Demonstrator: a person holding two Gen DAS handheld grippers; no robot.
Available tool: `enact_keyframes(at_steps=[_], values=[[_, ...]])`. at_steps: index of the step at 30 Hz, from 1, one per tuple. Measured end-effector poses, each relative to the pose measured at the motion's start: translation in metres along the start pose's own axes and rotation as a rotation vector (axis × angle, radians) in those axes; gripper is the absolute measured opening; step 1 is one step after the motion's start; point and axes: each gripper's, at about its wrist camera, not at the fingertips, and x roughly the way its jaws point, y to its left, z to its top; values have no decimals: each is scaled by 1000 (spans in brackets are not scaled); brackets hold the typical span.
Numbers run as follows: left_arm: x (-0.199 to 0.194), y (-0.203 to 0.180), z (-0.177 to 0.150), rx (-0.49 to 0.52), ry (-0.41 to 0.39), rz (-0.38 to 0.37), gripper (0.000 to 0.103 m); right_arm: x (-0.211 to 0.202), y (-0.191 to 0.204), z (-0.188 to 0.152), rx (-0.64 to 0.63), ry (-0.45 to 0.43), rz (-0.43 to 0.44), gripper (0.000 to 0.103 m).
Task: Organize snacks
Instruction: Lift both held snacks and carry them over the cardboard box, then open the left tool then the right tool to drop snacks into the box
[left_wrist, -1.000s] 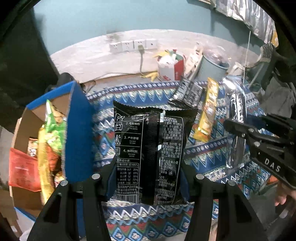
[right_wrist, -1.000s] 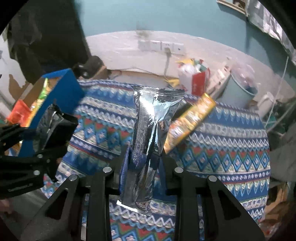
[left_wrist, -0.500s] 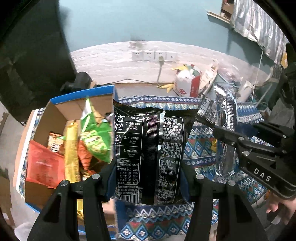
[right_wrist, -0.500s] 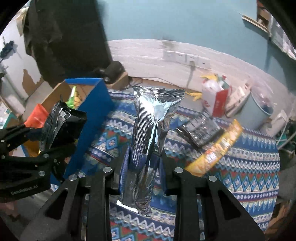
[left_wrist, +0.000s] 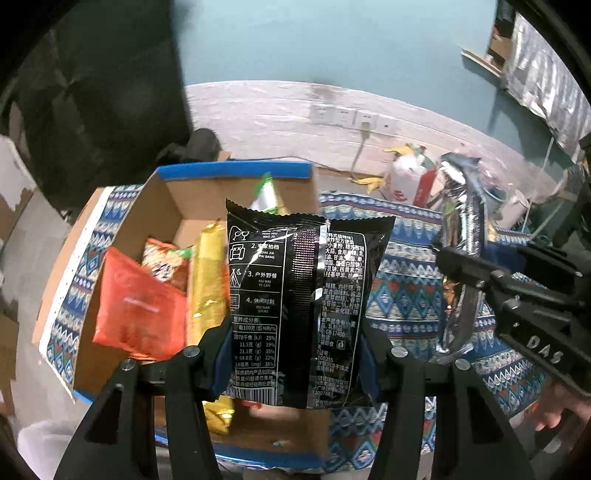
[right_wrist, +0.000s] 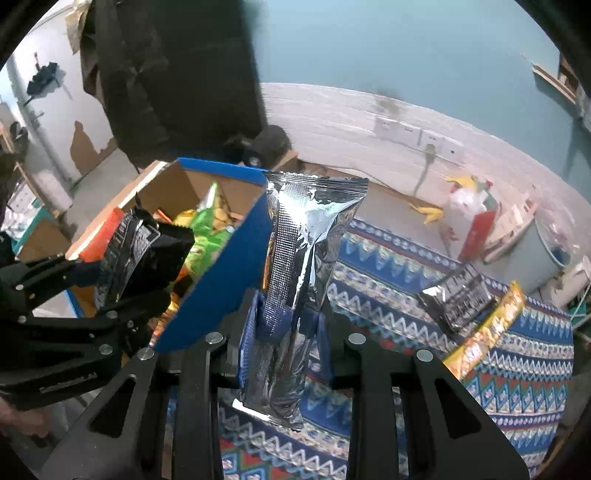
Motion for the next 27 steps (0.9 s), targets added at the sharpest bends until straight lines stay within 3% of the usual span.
enact_keyframes(at_steps=[10, 14, 27], values=[[19, 35, -10, -73, 64, 54, 58, 11, 29, 21, -22, -6, 43, 27], [16, 44, -10, -85, 59, 78, 75, 13, 42, 28, -29, -6, 66, 27], [-7, 97, -6, -191, 8, 112, 75, 39, 85, 56, -64, 31, 158, 27]])
